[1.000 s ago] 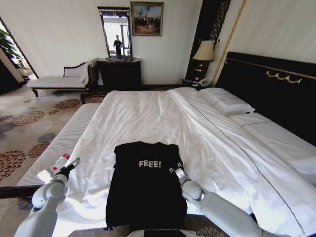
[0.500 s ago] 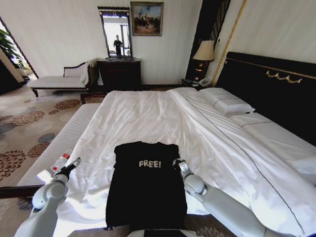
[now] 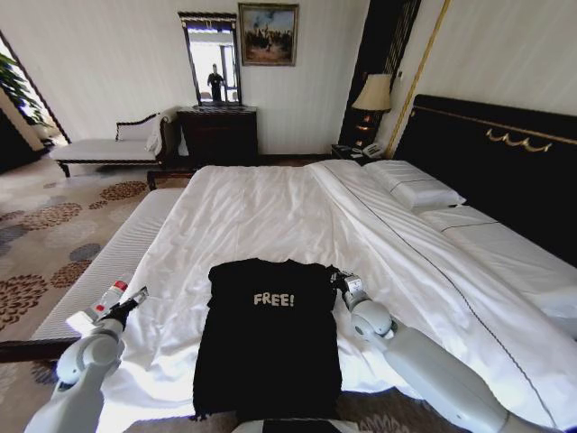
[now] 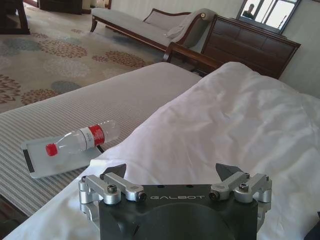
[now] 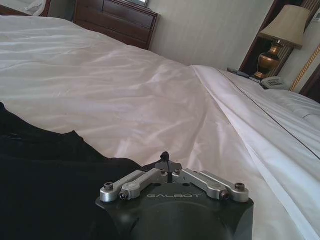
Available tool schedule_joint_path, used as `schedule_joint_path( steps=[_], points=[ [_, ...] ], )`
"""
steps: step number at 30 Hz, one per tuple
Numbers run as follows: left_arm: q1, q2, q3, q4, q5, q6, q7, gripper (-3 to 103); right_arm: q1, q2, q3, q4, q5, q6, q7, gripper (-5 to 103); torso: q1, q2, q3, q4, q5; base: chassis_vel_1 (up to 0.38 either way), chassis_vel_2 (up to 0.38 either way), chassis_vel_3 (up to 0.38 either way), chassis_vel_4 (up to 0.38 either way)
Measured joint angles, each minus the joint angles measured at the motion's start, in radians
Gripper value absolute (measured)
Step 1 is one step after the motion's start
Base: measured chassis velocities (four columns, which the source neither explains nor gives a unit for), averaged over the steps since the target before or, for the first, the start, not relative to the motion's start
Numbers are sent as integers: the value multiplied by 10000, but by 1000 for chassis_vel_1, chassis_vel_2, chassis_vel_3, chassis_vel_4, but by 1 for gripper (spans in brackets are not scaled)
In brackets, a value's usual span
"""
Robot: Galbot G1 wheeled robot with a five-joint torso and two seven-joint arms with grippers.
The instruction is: Fold the clothes on the bed.
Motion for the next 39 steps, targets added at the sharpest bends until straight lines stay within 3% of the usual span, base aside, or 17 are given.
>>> schedule_joint_path(
  steps=[20,35,39],
  points=[
    [64,-53,13,-79,30,-21,3,100,-1543,20,1633,-363,-252,78,269,0,0,0,0,0,-1,0,0,0,0],
    [86,-66,59,-88,24,-79,38,100,-1998,312,1764,-672,-151,185,568,0,-1,0,0,0,-1,0,0,0,0],
    [159,-87,42,-82,22,-163,61,100,-1970,456,1867,-947,-258,777,561,-1,-1,0,0,1,0,0,0,0,0]
  ],
)
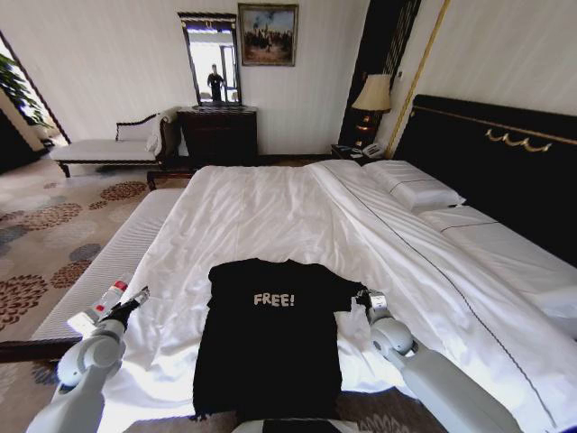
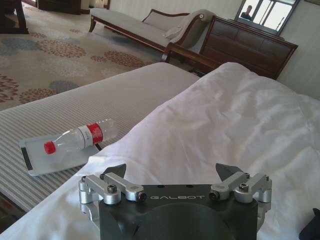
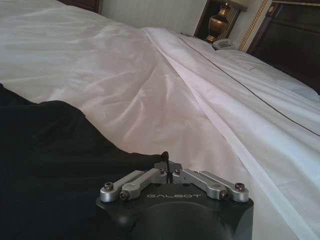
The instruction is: Fold the clothes on the bed.
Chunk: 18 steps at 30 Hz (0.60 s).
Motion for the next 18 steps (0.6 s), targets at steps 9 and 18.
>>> schedule_joint_path(
  steps=[9,18],
  points=[
    [137,-25,-51,-21,-31,-96,60,100,-1076,34,1009,779,116,761,-192,31,0,0,0,-1,-2,0,0,0,0],
    [159,-50,-39,-39,-27,-144,104,100,-1803,-373,1025,2746,5945,-765,502,63,0,0,0,-1,-2,0,0,0,0]
  ],
)
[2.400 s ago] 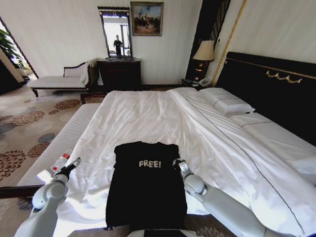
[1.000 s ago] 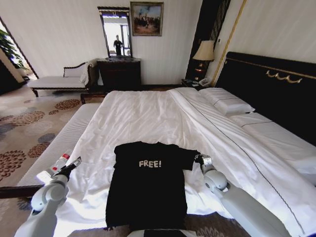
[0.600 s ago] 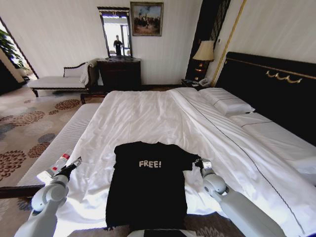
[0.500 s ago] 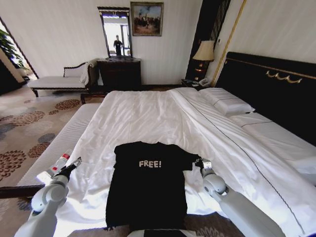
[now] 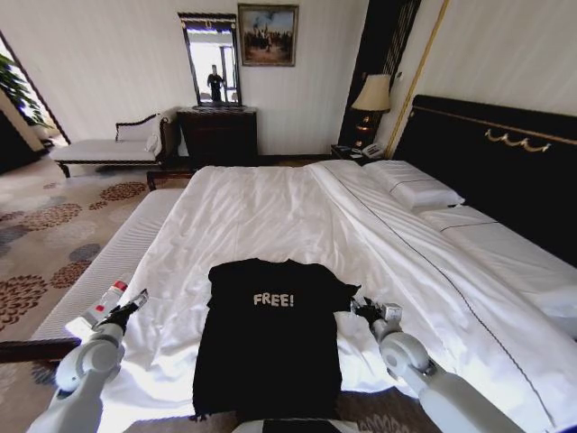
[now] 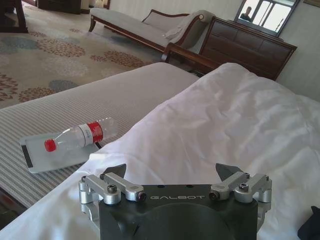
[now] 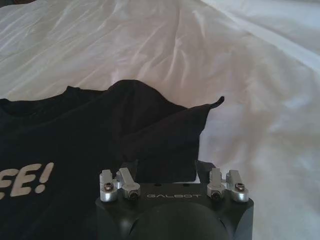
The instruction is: Fold the clothes on the bed.
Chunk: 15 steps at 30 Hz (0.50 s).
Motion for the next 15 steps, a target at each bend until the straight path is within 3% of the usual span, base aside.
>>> schedule_joint_path(
  steps=[2,4,8,15],
  points=[
    [5,5,-5,-4,-3,0,-1,100,282,89,-69,-54,782,-157,46,74,0,0,0,0,-1,0,0,0,0],
    [15,17,-23,-4,-7,0,0,100,415,134,-96,-129,1086,-224,95,74,0,0,0,1,-1,0,0,0,0],
    [104,149,-196,124,-137,-40,25,100,750,225,-171,-600,1550,-349,239,95,0,0,1,2,0,0,0,0,0],
    [77,209,-247,343,-213,-74,44,100,691,231,-173,-813,1453,-356,408,89,0,0,1,0,-1,0,0,0,0]
  ],
)
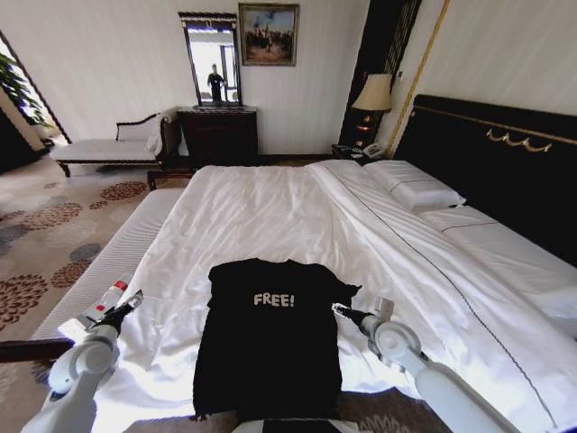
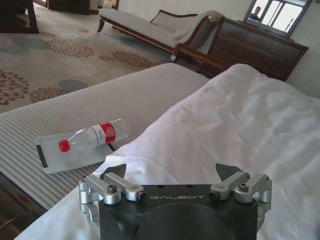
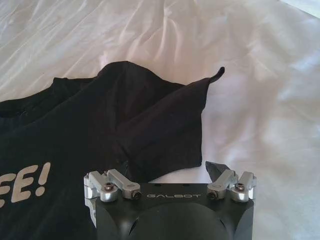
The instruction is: Fold the clothes on the bed.
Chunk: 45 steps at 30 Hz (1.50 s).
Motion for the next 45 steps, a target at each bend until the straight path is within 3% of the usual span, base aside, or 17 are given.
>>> schedule_joint_path(
  steps=[3,7,8,10,14,16,21,23,27,44,45],
  points=[
    [-105,-63,102,19,3,9,-2,100,55,42,-27,-176,-19,1,17,89,0,-1,0,0,0,0,0,0,0],
    [-150,-70,134,18,11,28,-8,100,78,76,-65,-267,-30,11,17,80,1,-1,0,-1,1,0,0,0,0],
    [-159,-56,135,22,13,35,-12,100,83,99,-96,-322,-49,23,17,70,1,-1,0,-1,1,0,0,0,0],
    [-160,-46,133,30,13,36,-12,100,89,108,-109,-343,-58,31,15,70,1,-1,0,-1,1,0,0,0,0],
    [-157,17,95,100,15,39,-15,100,239,155,-176,-517,-128,132,-5,47,1,0,0,0,1,0,0,0,0],
    [-159,18,94,102,18,38,-16,100,263,155,-180,-528,-131,144,-7,47,0,0,0,0,1,0,0,0,0],
    [-218,-8,109,103,48,70,-40,100,384,23,-198,-533,-159,201,-15,21,1,0,0,0,1,0,0,0,0],
    [-223,-13,111,100,49,74,-42,100,378,6,-197,-510,-160,203,-16,21,1,0,0,0,1,0,0,0,0],
    [-229,-48,131,86,84,81,-47,100,62,-112,-154,-213,-226,225,-11,2,1,0,0,0,1,0,0,0,0],
    [-73,-190,101,-172,119,82,-53,100,-1062,-369,-11,560,-814,294,199,-3,1,0,0,0,1,0,0,0,0],
    [-49,-196,89,-206,121,81,-53,100,-1085,-351,20,566,-834,313,209,1,1,-1,0,0,1,0,0,0,0]
  ],
)
